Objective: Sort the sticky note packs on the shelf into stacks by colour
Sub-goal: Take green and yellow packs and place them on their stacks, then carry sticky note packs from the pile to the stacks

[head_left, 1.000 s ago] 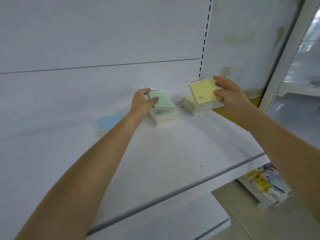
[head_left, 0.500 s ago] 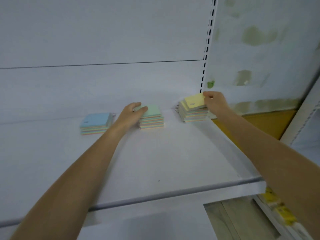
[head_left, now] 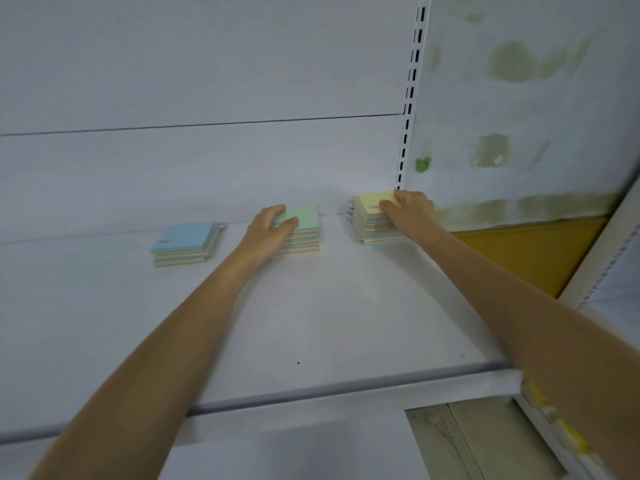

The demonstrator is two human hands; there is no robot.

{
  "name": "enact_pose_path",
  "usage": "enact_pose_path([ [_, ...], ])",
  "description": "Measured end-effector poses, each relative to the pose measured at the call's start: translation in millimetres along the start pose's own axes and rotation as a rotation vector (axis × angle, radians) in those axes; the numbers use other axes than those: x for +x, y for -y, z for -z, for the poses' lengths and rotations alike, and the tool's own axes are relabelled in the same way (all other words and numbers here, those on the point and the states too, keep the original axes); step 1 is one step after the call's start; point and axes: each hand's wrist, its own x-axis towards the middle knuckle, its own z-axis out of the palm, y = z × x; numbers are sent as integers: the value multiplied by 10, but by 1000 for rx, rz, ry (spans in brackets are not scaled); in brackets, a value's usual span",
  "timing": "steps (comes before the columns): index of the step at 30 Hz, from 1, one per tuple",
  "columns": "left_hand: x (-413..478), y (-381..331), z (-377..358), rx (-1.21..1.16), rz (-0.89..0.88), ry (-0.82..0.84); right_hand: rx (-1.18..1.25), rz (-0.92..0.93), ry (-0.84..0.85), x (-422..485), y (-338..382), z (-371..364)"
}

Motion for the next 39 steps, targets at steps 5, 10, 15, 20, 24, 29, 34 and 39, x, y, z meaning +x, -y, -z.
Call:
enact_pose_path([
  [5,27,-37,133,97,-53,-43,-117,181,-134,-91,111,77],
  [10,35,-106,525,438,-241,-59,-219,512,-135,-253,592,-77],
  [15,-218,41,1117,731,-258,-100,-295,754,6,-513,1246,-633],
  [20,-651,590,2001,896,-149,-131,-325,889,129,-862,2071,-1323],
  [24,-1076,1124,2761,926,-6,-72,-339,951,250,-1248,2858,-1930],
  [29,-1551,1721,3748,950,105,-101,-379,967,355,-1690,3824,-2738],
  [34,-1909,2167,4636,953,175,-169,-352,998,424,-2029,4619,-3404],
  [39,-2054,2616,5435,960,220,-261,-282,992,500,-2206,5255,-3989],
])
